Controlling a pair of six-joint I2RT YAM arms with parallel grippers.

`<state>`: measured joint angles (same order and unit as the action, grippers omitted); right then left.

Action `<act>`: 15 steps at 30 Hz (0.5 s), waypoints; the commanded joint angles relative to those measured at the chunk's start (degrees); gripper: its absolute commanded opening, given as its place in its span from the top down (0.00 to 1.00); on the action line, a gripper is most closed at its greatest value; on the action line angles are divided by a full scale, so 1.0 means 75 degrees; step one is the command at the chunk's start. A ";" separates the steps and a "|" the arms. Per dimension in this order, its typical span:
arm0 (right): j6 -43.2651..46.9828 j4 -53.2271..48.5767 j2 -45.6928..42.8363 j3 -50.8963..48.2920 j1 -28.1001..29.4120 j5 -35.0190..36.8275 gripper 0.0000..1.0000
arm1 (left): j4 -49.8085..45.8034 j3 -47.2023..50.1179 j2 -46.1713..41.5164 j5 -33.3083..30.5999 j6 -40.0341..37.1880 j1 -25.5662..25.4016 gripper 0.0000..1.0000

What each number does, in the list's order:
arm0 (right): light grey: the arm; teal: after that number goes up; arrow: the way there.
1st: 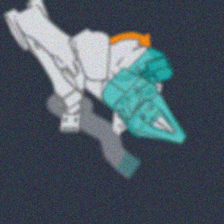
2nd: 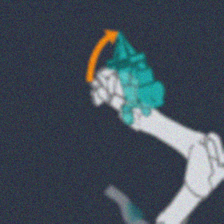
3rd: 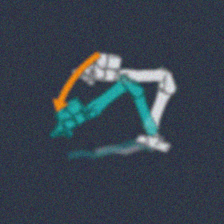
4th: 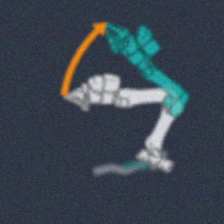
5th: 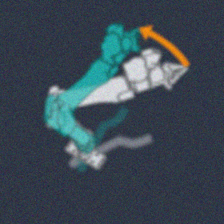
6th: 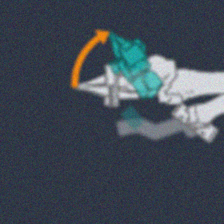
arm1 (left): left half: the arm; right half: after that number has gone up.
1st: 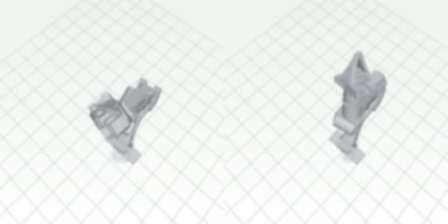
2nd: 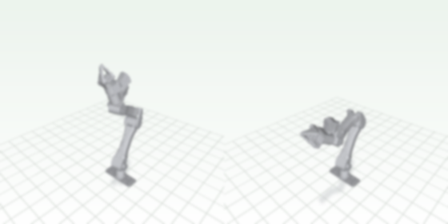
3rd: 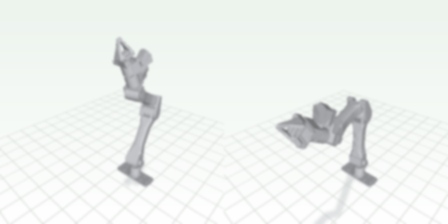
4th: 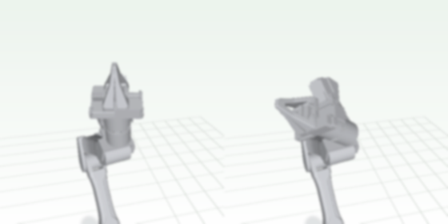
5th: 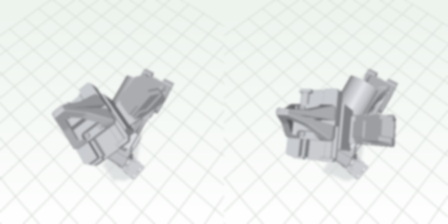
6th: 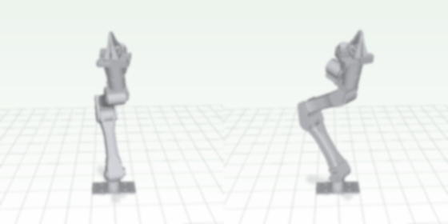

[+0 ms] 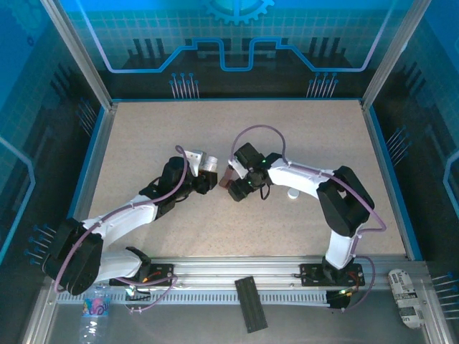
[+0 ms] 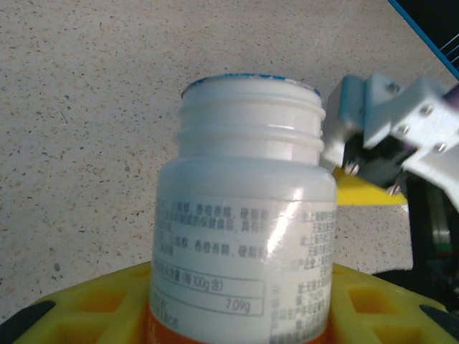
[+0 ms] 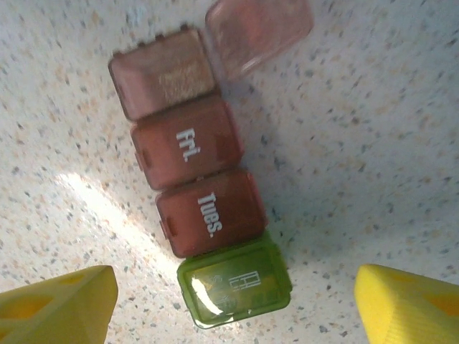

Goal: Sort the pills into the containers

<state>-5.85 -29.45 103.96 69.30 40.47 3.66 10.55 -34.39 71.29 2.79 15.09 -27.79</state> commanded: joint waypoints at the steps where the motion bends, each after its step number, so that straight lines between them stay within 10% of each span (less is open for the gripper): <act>1: 0.0094 -0.0198 0.0167 -0.0145 0.0097 0.0429 0.11 | 0.0004 -0.0254 -0.0209 0.0051 0.0003 0.0069 1.00; 15: -0.0202 -0.0374 0.0657 0.0251 -0.0345 0.0972 0.12 | -0.0012 -0.0231 -0.0294 0.0076 0.0062 0.0066 1.00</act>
<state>-6.04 -30.89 108.05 69.14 39.51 10.13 10.52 -34.41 70.72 2.79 15.09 -27.79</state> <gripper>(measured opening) 0.878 0.454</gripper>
